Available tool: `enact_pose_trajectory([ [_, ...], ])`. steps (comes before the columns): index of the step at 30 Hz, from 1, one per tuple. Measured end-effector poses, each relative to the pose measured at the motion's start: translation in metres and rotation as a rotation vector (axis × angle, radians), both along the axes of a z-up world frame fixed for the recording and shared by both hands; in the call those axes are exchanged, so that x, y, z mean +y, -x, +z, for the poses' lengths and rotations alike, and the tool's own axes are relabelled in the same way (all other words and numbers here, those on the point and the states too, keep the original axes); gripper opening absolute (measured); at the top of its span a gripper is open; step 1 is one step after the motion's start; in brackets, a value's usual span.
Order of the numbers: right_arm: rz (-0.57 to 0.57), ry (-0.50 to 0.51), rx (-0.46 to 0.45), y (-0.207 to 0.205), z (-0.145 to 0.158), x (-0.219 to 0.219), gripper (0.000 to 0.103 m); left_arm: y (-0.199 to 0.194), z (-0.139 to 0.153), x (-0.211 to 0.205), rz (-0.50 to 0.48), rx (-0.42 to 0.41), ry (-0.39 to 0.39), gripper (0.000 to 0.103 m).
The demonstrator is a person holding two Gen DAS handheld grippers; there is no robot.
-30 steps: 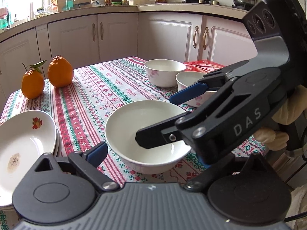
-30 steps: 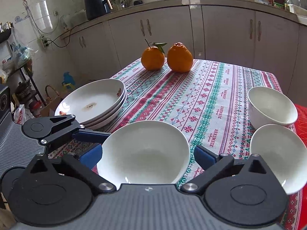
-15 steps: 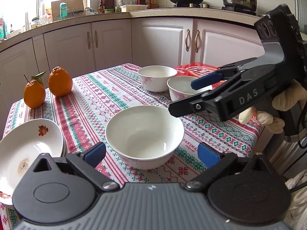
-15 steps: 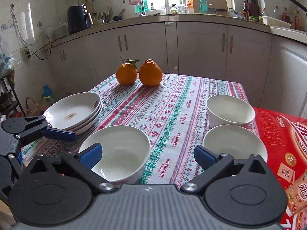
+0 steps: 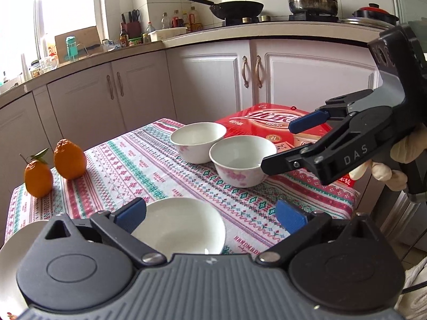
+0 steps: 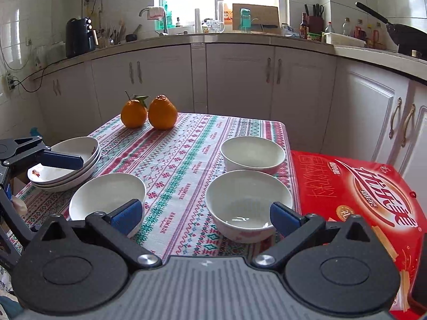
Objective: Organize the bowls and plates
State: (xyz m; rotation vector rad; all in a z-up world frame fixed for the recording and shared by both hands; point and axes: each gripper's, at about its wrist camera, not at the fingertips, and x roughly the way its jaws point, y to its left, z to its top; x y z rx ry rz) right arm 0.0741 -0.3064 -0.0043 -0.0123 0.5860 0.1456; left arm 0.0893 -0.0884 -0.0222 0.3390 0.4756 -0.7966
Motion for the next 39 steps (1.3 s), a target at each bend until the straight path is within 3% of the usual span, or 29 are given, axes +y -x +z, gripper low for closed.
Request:
enact_pose_trajectory([
  [8, -0.052, 0.008, 0.024, -0.003, -0.002, -0.031, 0.103, -0.004, -0.013, -0.044, -0.012, -0.015, 0.007, 0.102],
  [16, -0.030, 0.027, 0.013, -0.011, 0.000, -0.047, 0.103, -0.014, -0.018, -0.070, -0.039, 0.053, 0.042, 0.102],
  [19, -0.024, 0.023, 0.015, -0.018, 0.000, -0.052, 0.103, -0.015, -0.024, -0.082, 0.007, 0.018, 0.010, 0.102],
  [28, 0.031, -0.017, 0.080, -0.053, -0.013, -0.068, 0.103, -0.028, -0.037, -0.105, 0.055, 0.029, -0.007, 0.102],
  [39, 0.090, -0.087, 0.152, -0.092, -0.031, -0.083, 0.103, -0.044, -0.052, -0.125, 0.083, 0.084, -0.023, 0.102],
])
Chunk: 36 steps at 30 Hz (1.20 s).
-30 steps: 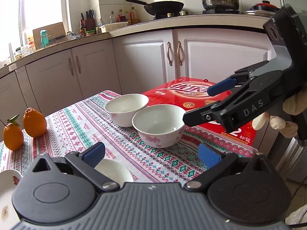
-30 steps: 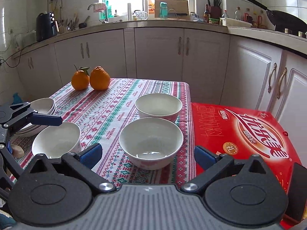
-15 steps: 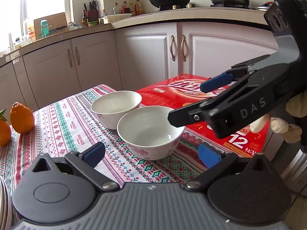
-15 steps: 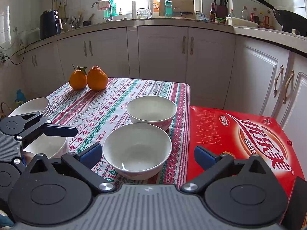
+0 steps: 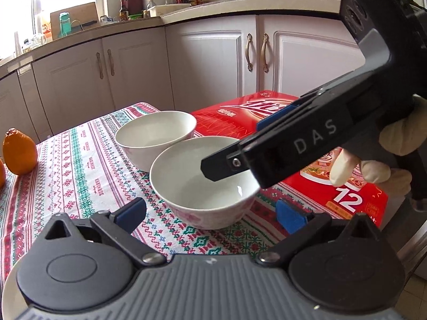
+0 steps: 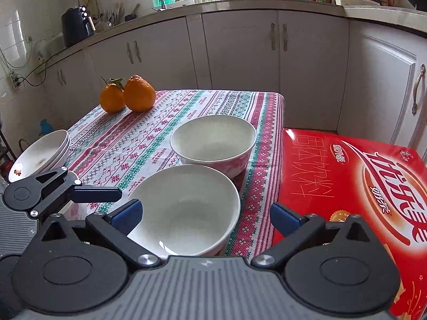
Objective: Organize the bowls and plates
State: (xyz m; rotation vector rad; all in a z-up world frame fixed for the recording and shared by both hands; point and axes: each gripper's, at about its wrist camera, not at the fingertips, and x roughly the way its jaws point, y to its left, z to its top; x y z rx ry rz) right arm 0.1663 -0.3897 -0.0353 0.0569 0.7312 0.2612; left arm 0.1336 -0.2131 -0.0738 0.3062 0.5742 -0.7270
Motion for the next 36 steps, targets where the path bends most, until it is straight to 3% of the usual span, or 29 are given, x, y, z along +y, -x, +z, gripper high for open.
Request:
enact_pose_trajectory([
  [5, 0.040, -0.032, 0.024, -0.015, -0.004, -0.001, 0.099, -0.004, -0.003, -0.006, 0.009, -0.009, -0.003, 0.102],
  [8, 0.057, -0.052, 0.042, -0.024, -0.005, -0.003, 0.090, -0.007, -0.004, -0.006, 0.021, -0.005, -0.002, 0.101],
  [10, 0.055, -0.058, 0.055, -0.030, -0.007, -0.005, 0.084, -0.009, -0.004, -0.006, 0.021, 0.005, 0.009, 0.099],
  [19, 0.075, -0.066, 0.079, -0.036, -0.010, -0.004, 0.074, -0.009, -0.005, -0.004, 0.014, 0.016, 0.026, 0.091],
  [36, 0.080, -0.084, 0.095, -0.034, -0.009, -0.005, 0.070, -0.013, -0.004, -0.003, 0.006, 0.024, 0.030, 0.088],
])
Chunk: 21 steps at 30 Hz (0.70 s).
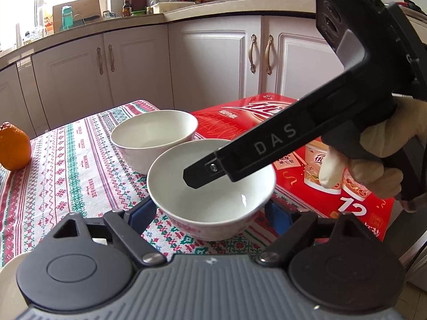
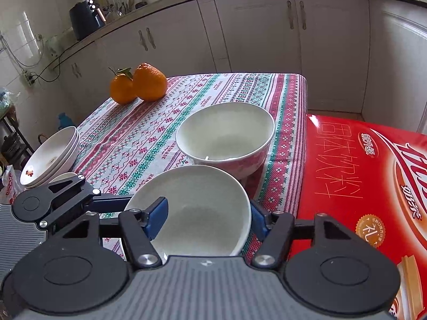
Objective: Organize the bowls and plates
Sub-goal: 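Grip another white bowl with the left tool while the right tool grips its rim, carry toward the plates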
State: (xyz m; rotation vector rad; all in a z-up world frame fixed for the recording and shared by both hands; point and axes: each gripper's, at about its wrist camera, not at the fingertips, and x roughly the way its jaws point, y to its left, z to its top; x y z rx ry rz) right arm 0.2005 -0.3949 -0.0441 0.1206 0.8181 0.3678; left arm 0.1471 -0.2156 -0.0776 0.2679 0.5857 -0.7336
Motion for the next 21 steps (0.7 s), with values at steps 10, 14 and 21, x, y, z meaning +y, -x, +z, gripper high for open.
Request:
enact_pose_trajectory([
  [10, -0.006, 0.009, -0.001, 0.008, 0.010, 0.005, 0.070, 0.004, 0.009, 0.006, -0.015, 0.006, 0.007, 0.088],
  [14, 0.001, 0.008, -0.018, 0.015, 0.021, 0.010, 0.070, 0.009, 0.016, 0.011, -0.019, 0.003, 0.009, 0.088],
  [21, 0.014, 0.010, -0.045, 0.028, 0.037, 0.025, 0.070, 0.018, 0.032, 0.027, -0.025, -0.008, 0.005, 0.088],
])
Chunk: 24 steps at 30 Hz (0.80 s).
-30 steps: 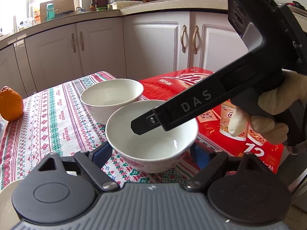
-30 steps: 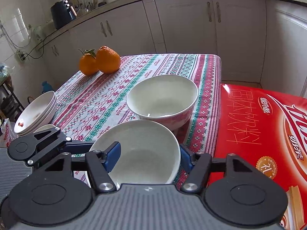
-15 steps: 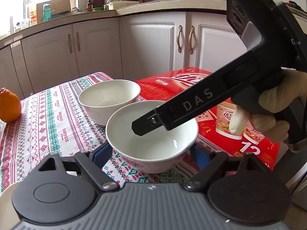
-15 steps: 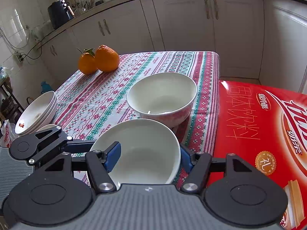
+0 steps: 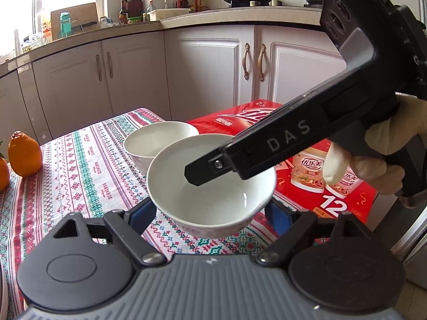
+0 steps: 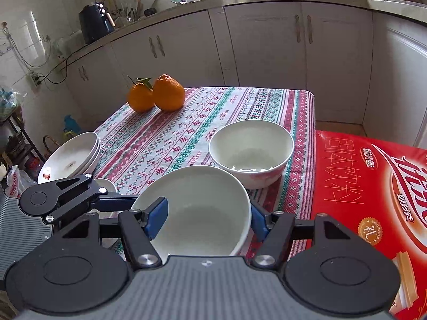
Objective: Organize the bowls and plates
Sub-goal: 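Grip another white bowl with the left tool while the right tool grips its rim, carry toward the plates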
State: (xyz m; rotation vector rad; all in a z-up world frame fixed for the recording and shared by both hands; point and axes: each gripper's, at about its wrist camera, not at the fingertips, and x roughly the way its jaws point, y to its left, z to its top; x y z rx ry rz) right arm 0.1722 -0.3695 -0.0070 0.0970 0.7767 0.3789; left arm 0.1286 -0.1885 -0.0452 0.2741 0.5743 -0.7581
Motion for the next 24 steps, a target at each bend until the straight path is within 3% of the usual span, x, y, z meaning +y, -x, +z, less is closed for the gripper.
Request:
enact_pose_trajectory([
  [24, 0.143, 0.002, -0.052, 0.011, 0.026, 0.099, 0.070, 0.024, 0.028, 0.092, 0.130, -0.014, 0.026, 0.088],
])
